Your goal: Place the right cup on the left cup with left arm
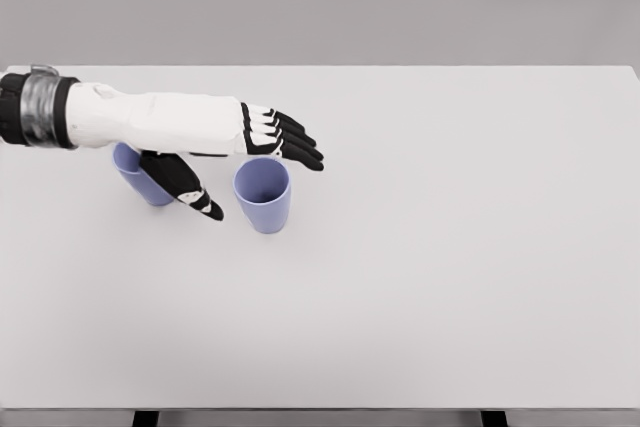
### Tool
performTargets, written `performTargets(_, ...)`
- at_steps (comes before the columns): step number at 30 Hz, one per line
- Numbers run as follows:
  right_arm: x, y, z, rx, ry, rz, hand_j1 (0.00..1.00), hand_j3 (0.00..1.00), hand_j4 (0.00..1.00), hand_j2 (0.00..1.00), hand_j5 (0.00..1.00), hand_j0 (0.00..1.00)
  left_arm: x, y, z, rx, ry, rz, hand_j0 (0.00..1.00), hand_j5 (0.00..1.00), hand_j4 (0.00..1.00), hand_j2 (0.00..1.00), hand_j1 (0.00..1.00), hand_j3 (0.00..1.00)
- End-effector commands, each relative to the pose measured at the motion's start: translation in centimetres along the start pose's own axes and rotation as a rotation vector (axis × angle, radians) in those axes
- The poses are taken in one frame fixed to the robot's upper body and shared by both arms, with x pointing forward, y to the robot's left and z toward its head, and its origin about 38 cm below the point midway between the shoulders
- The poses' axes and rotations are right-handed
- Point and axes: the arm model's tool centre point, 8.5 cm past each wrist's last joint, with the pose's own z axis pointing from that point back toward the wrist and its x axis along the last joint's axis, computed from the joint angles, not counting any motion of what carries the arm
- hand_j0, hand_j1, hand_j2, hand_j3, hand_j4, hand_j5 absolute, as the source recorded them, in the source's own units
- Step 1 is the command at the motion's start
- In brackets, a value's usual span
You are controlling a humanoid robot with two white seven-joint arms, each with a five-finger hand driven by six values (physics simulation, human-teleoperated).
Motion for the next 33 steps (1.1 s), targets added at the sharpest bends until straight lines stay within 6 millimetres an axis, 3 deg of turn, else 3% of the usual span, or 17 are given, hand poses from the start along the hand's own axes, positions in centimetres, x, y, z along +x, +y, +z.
performTargets(1, -0.1, 0.0, 0.0, 0.001, 0.004, 0.002, 1.0, 1.0, 1.0, 1.0, 1.0, 1.0, -0.3, -0.9, -0.2, -0.014, 0.0, 0.03, 1.0, 1.0, 1.0, 1.0, 1.0, 1.0)
performTargets(7, -0.4, 0.1, 0.0, 0.002, 0.008, -0.003, 1.0, 1.0, 1.0, 1.0, 1.0, 1.0, -0.5, 1.3, 0.2, -0.002, 0.023, -0.017, 1.0, 1.0, 1.0, 1.0, 1.0, 1.0)
performTargets(15, -0.4, 0.1, 0.0, 0.002, 0.008, -0.003, 1.0, 1.0, 1.0, 1.0, 1.0, 1.0, -3.7, 0.1, 1.2, -0.023, 0.121, 0.013, 1.0, 1.0, 1.0, 1.0, 1.0, 1.0)
performTargets(19, -0.4, 0.1, 0.0, 0.002, 0.007, -0.004, 1.0, 1.0, 1.0, 1.0, 1.0, 1.0, -4.3, -0.2, 1.2, -0.019, 0.145, -0.009, 1.0, 1.0, 1.0, 1.0, 1.0, 1.0)
performTargets(22, -0.4, 0.1, 0.0, 0.002, 0.007, -0.004, 1.0, 1.0, 1.0, 1.0, 1.0, 1.0, -4.9, -0.9, -0.2, -0.027, 0.126, 0.004, 1.0, 1.0, 1.0, 1.0, 1.0, 1.0)
performTargets(26, -0.4, 0.1, 0.0, 0.002, 0.007, -0.004, 1.0, 1.0, 1.0, 1.0, 1.0, 1.0, -6.6, -2.4, -0.6, -0.022, 0.15, 0.055, 1.0, 1.0, 1.0, 1.0, 1.0, 1.0)
performTargets(33, -0.4, 0.1, 0.0, 0.002, 0.007, -0.004, 1.0, 1.0, 1.0, 1.0, 1.0, 1.0, -7.1, -3.3, -1.1, -0.024, 0.147, 0.078, 1.0, 1.0, 1.0, 1.0, 1.0, 1.0)
